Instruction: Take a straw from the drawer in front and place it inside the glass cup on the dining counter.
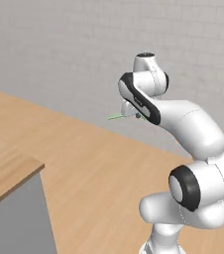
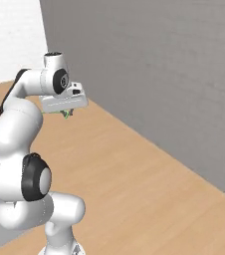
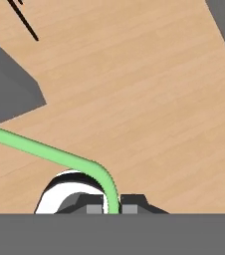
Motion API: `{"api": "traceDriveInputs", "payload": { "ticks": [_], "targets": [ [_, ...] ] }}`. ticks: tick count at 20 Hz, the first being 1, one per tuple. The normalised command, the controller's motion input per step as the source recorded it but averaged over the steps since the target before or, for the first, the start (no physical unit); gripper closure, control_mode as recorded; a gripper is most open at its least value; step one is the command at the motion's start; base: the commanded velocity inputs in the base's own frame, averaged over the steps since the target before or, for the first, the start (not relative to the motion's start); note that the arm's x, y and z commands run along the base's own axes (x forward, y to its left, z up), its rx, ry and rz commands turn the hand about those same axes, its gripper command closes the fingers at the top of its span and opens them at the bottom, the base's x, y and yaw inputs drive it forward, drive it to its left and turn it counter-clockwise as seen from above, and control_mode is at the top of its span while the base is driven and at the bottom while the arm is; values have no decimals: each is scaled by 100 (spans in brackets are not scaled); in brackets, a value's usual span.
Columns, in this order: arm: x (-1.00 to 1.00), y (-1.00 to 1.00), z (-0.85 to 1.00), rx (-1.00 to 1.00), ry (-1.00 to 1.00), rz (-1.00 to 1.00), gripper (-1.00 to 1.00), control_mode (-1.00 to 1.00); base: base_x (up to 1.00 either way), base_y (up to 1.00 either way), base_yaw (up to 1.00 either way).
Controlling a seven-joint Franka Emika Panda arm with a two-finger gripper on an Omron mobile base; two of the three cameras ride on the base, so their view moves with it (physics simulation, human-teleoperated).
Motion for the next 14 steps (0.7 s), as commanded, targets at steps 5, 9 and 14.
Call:
{"api": "traceDriveInputs", "payload": {
  "ticks": [5,9,14],
  "targets": [
    [0,0,0,0,0,0,100,100,100,-47,55],
    [0,0,0,0,0,0,100,100,100,-61,50],
    [0,0,0,0,0,0,100,100,100,-62,49]
  ]
}}
